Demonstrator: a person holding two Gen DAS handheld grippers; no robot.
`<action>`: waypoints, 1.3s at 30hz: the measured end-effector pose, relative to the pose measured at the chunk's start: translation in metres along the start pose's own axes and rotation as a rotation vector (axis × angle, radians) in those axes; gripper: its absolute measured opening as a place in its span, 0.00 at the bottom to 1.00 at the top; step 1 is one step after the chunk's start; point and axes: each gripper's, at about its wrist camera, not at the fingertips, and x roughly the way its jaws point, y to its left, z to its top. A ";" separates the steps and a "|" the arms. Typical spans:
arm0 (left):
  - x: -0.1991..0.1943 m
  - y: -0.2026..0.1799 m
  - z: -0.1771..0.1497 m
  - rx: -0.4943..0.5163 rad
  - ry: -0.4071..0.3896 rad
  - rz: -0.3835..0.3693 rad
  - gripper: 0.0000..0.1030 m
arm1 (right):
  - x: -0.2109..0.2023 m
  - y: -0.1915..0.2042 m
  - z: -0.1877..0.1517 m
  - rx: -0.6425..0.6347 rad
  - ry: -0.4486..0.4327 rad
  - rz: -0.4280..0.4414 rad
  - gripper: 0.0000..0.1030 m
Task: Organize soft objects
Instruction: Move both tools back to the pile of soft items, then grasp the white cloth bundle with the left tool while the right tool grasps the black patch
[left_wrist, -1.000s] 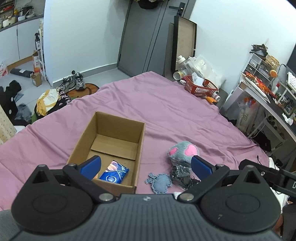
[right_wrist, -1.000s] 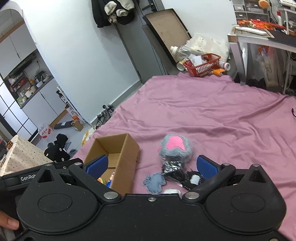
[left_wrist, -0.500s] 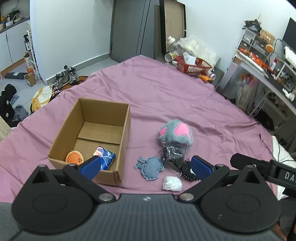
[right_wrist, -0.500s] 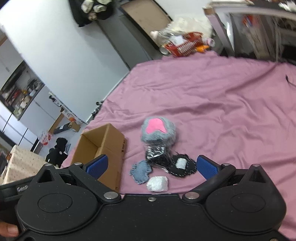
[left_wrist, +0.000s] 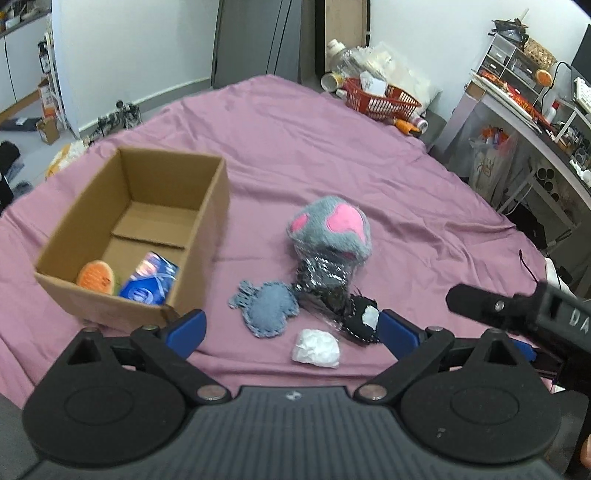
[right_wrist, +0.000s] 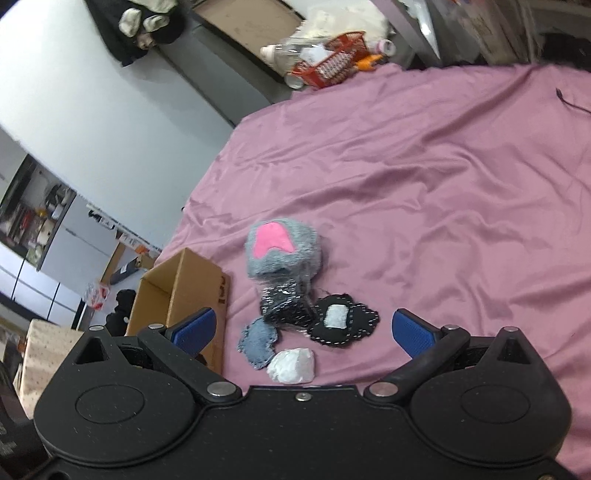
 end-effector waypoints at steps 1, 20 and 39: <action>0.005 -0.002 -0.002 -0.003 0.008 -0.003 0.95 | 0.004 -0.004 0.000 0.013 0.008 -0.008 0.99; 0.101 -0.015 -0.030 -0.082 0.166 -0.004 0.72 | 0.067 -0.030 0.005 0.124 0.131 -0.053 0.90; 0.096 0.008 -0.015 -0.158 0.162 -0.003 0.42 | 0.108 -0.026 0.005 0.116 0.206 -0.087 0.79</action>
